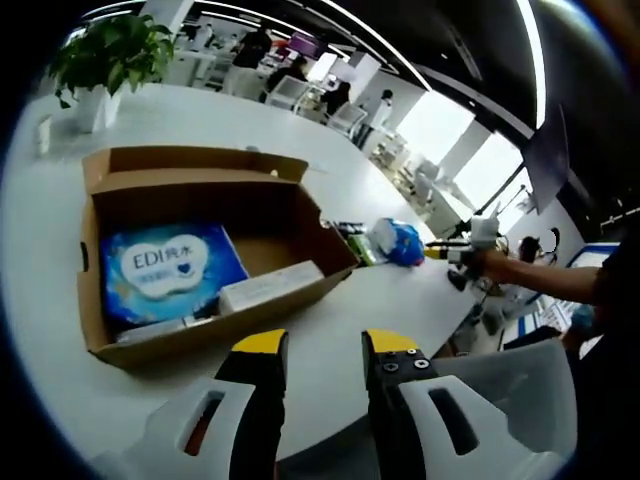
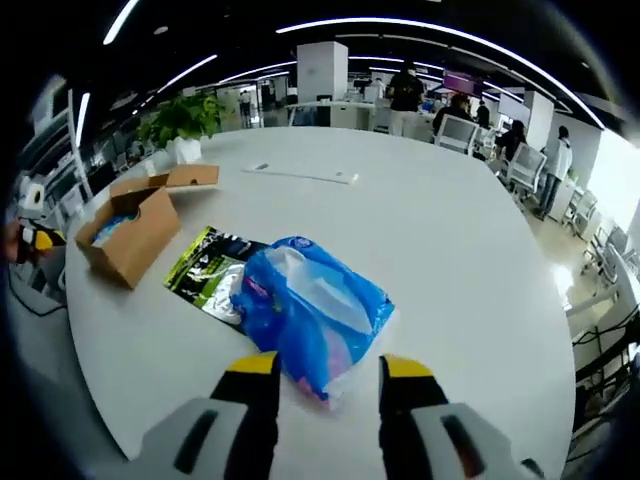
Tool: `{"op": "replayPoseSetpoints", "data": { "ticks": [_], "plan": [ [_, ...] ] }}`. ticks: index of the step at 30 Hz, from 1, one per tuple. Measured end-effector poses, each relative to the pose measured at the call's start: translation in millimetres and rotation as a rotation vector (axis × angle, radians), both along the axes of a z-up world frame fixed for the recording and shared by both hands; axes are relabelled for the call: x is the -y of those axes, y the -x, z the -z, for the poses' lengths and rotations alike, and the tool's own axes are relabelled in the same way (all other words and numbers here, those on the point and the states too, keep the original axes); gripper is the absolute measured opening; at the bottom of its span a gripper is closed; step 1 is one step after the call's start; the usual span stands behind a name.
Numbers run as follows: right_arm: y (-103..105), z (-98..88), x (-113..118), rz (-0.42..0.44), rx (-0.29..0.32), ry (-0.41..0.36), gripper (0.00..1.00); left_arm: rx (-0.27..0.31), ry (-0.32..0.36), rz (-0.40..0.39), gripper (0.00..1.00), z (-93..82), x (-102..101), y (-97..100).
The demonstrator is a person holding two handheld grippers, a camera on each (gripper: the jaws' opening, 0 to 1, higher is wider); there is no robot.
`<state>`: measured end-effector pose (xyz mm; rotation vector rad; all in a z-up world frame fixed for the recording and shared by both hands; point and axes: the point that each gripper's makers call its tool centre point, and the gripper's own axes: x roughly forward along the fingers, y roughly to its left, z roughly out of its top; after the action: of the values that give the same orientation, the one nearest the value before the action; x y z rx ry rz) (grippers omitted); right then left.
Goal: Operate the shoe box by opening the lid, removing the specified soft item, and placing it in the target area until the item is outside and the box remains undamaged.
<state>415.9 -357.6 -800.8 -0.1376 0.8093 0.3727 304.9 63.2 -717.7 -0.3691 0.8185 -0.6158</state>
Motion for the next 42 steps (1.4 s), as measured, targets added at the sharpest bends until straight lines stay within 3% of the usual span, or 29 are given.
{"op": "replayPoseSetpoints", "data": {
  "ticks": [5, 8, 13, 16, 19, 21, 31, 42],
  "plan": [
    [-1, 13.9, 5, 0.069, -0.032, -0.007, 0.34, 0.002, 0.000, -0.007, 0.29, -1.9, -1, -1.2],
    [-1, 20.9, 2, 0.043, -0.039, 0.032, 0.32, -0.009, 0.017, -0.025, 0.29, -0.3, -2, -1.0],
    [-4, 20.6, 3, 0.076, -0.028, 0.025, 0.26, -0.018, 0.012, -0.022, 0.29, 2.0, -1, 2.4],
    [-4, 21.0, 5, 0.068, -0.028, 0.031, 0.22, -0.021, 0.010, -0.021, 0.29, 3.5, -1, 3.3],
    [-7, 21.6, 10, -0.027, -0.027, 0.111, 0.21, -0.028, 0.015, -0.024, 0.29, 5.1, 0, 3.7],
    [-10, 21.9, 12, -0.039, -0.037, 0.114, 0.20, -0.032, 0.017, -0.023, 0.29, 5.9, 0, 4.2],
    [-21, 24.1, 33, -0.020, -0.050, 0.131, 0.19, -0.039, 0.030, -0.030, 0.29, 5.7, 2, 5.8],
    [-14, 25.2, 26, -0.020, -0.059, 0.115, 0.20, -0.031, 0.026, -0.036, 0.29, 2.7, 1, 6.6]
  ]
}}
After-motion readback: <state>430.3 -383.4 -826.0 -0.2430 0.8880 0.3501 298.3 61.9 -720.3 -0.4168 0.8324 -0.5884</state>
